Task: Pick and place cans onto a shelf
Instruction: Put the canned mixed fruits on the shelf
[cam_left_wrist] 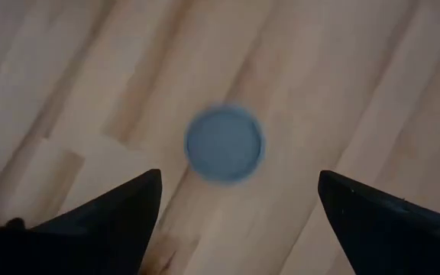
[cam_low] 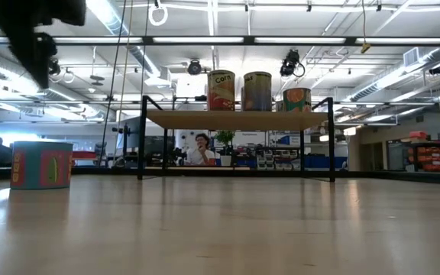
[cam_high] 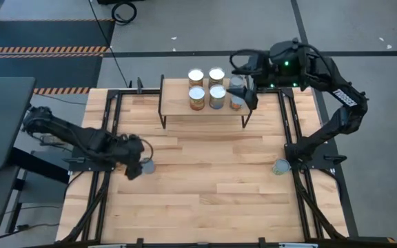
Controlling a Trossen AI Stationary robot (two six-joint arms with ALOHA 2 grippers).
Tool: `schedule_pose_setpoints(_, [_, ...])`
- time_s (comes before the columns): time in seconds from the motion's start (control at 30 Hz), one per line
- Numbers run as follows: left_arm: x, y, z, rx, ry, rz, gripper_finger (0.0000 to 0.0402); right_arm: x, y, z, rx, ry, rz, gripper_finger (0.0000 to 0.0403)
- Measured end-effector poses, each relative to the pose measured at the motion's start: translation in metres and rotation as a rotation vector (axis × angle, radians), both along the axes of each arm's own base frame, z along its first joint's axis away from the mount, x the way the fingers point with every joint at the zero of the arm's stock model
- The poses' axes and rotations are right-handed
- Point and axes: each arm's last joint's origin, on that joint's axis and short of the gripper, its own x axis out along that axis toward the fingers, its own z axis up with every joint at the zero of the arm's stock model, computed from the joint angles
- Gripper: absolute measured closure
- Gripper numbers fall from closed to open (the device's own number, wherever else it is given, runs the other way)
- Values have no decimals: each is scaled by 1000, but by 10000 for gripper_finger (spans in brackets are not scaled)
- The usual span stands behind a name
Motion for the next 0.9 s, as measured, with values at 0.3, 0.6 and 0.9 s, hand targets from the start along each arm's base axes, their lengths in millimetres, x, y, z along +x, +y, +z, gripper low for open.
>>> schedule_pose_setpoints(0.3, [-11,-11,-49,22,115,-240,45,-3,15,-11,100,105,16,57])
schedule_pose_setpoints(0.6, [2,3,-85,76,56,-299,45,-4,16,-12,117,118,8,57])
schedule_pose_setpoints(0.9, [29,5,-110,166,42,-334,45,-5,16,-12,111,124,25,57])
